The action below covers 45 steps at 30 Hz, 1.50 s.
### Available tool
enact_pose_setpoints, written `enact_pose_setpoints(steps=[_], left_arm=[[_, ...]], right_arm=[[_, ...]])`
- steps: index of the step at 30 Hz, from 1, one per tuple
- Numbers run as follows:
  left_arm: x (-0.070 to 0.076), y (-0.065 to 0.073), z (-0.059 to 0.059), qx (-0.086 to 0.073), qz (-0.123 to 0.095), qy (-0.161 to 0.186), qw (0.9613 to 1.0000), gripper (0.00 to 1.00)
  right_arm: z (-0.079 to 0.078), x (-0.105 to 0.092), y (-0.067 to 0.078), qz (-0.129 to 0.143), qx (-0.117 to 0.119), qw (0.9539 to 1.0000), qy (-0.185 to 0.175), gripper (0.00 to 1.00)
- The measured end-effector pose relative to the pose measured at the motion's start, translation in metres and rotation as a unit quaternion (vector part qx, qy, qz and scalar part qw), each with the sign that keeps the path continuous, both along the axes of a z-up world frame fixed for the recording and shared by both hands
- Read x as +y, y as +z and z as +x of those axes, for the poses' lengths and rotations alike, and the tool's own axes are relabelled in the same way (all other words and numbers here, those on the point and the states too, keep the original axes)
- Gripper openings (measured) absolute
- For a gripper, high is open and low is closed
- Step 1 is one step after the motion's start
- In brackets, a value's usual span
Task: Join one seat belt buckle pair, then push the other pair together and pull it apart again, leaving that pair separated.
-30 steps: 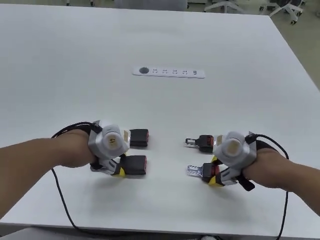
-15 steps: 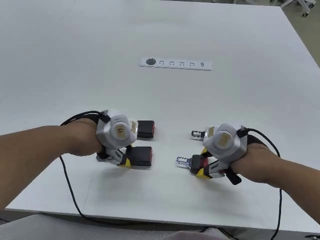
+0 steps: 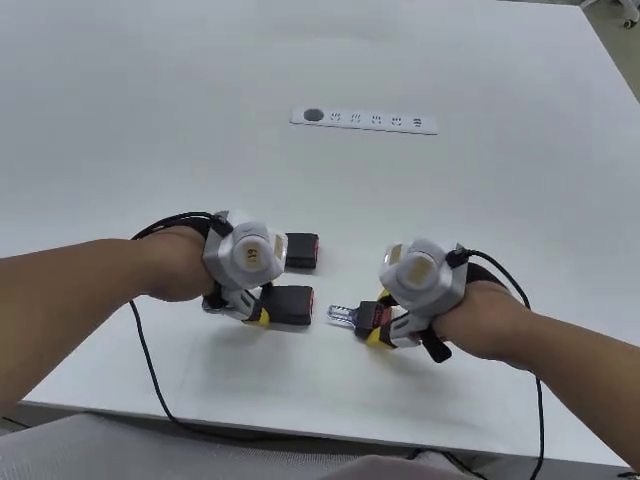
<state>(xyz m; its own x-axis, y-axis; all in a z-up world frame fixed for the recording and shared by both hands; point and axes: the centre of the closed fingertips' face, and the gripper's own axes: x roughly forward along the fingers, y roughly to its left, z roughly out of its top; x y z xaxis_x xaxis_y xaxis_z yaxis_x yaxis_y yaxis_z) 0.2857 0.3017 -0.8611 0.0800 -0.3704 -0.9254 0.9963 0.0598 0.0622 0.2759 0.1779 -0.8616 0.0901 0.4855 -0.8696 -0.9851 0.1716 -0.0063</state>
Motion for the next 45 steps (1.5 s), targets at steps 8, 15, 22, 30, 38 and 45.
enact_pose_setpoints(steps=[8,15,22,30,38,45], left_arm=[[0.0,0.0,0.0,0.0,0.003,0.0,1.0,0.31],[0.0,-0.001,0.0,0.003,0.003,0.0,1.0,0.31],[0.0,-0.001,0.0,0.004,0.004,-0.001,1.0,0.31],[-0.001,0.0,0.0,0.005,0.001,-0.007,1.0,0.31],[-0.001,0.0,-0.001,0.005,0.002,-0.012,0.9999,0.31],[-0.001,0.0,-0.001,0.006,-0.002,-0.015,0.9999,0.31]], right_arm=[[0.001,0.012,0.0,0.006,-0.008,0.9999,0.014,0.36],[0.004,0.021,0.0,0.013,-0.012,0.9997,0.019,0.36],[0.005,0.025,0.001,0.006,-0.034,0.9984,0.045,0.36],[0.007,0.032,0.0,0.018,-0.027,0.9979,0.057,0.35],[0.009,0.036,0.0,0.026,-0.024,0.997,0.069,0.34],[0.01,0.04,0.0,0.022,-0.027,0.996,0.082,0.33]])
